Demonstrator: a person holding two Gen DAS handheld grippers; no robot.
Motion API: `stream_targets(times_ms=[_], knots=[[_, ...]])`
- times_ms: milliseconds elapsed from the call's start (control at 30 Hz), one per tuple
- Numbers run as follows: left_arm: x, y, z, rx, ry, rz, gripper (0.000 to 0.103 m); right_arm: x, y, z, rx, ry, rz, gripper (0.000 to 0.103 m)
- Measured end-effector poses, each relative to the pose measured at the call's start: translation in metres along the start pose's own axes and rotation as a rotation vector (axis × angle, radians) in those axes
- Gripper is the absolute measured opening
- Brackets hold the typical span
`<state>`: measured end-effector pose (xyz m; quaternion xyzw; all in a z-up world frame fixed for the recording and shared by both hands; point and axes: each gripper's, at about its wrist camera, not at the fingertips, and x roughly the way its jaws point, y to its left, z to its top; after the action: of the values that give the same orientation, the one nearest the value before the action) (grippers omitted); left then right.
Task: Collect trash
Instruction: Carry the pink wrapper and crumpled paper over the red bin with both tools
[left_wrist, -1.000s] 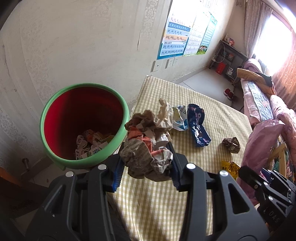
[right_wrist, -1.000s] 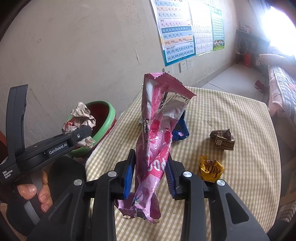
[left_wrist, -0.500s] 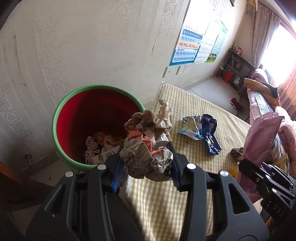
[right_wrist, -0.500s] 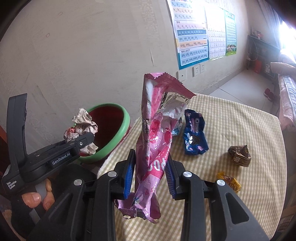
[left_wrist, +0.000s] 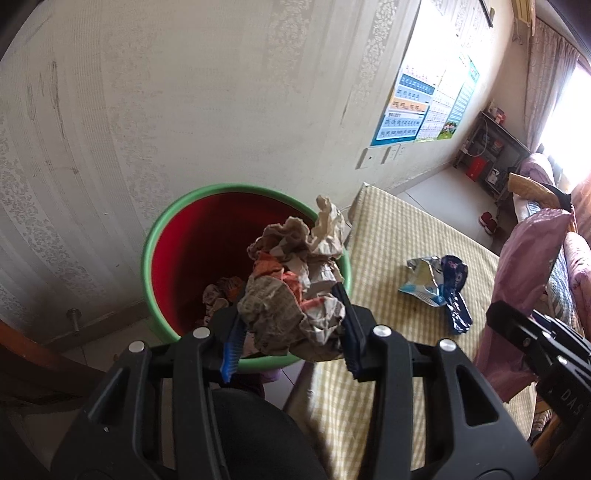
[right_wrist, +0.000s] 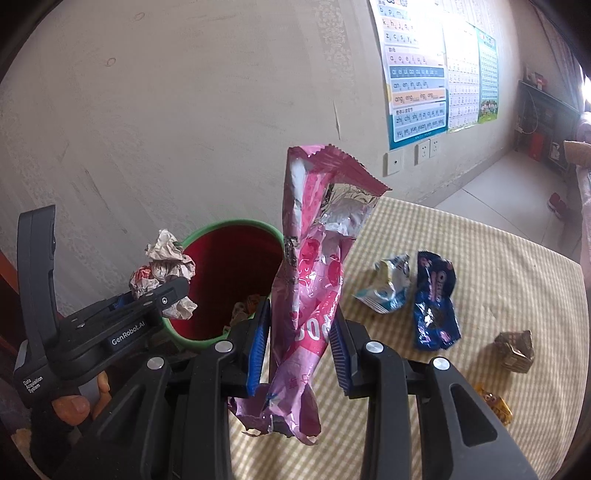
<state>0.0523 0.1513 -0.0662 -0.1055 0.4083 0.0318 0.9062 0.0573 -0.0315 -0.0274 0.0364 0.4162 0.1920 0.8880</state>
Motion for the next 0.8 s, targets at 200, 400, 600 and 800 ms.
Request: stream_targets(times_ms=[200, 400, 600, 800], knots=[[0.007, 0.019, 0.007, -0.026, 0.006, 0.026, 0.041, 0.016, 0.012, 0.013, -0.019, 0.01, 0.018, 0.032], [0.015, 0.031, 0.013, -0.03, 0.015, 0.039, 0.041, 0.034, 0.021, 0.021, -0.024, 0.034, 0.038, 0.032], [0.023, 0.045, 0.02, -0.05, 0.018, 0.049, 0.042, 0.051, 0.031, 0.023, -0.037, 0.058, 0.05, 0.032], [0.03, 0.052, 0.024, -0.057, 0.029, 0.051, 0.042, 0.066, 0.04, 0.029, -0.052, 0.068, 0.056, 0.032]])
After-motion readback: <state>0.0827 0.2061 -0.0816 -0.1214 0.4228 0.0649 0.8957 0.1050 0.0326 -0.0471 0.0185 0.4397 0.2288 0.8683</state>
